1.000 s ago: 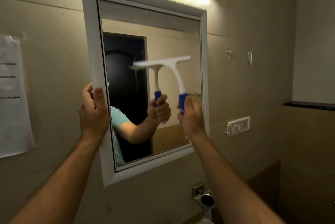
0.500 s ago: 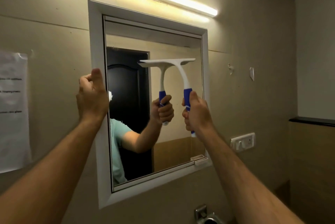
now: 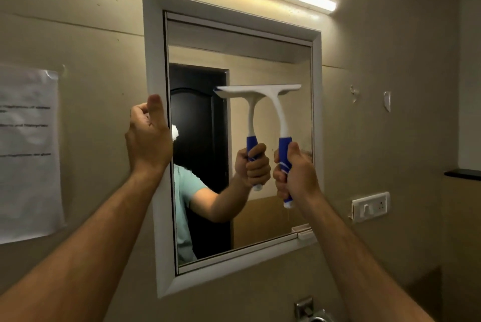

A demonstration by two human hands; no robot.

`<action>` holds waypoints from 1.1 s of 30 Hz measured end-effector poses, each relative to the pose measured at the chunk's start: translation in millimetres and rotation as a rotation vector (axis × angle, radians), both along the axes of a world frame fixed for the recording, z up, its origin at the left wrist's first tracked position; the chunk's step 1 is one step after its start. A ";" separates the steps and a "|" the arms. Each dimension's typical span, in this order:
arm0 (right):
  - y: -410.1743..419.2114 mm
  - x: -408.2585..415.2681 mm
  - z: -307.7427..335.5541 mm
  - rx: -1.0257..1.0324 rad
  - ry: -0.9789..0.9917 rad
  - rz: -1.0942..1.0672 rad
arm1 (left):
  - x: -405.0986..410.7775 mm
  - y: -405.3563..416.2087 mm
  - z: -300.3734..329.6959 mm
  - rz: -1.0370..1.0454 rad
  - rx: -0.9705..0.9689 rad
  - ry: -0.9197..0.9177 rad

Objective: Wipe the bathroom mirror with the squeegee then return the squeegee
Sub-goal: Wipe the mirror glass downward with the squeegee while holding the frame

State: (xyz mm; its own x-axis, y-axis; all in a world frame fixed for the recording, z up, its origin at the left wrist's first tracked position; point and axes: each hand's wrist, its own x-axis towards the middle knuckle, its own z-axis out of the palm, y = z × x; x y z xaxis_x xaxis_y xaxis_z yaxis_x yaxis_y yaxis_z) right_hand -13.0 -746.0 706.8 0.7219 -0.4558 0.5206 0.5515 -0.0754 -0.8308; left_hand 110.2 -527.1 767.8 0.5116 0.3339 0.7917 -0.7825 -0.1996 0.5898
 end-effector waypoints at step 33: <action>-9.1 -7.3 1.7 0.015 0.004 -0.090 | -5.5 0.2 -1.7 -0.009 -0.020 -0.045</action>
State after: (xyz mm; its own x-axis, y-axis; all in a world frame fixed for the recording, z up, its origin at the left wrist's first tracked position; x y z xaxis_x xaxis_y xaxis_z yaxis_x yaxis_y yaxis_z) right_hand -20.3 -755.1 708.5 0.6794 -0.5270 0.5106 0.5401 -0.1118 -0.8342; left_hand 104.8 -526.8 766.1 0.4786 0.3455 0.8072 -0.8100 -0.1812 0.5578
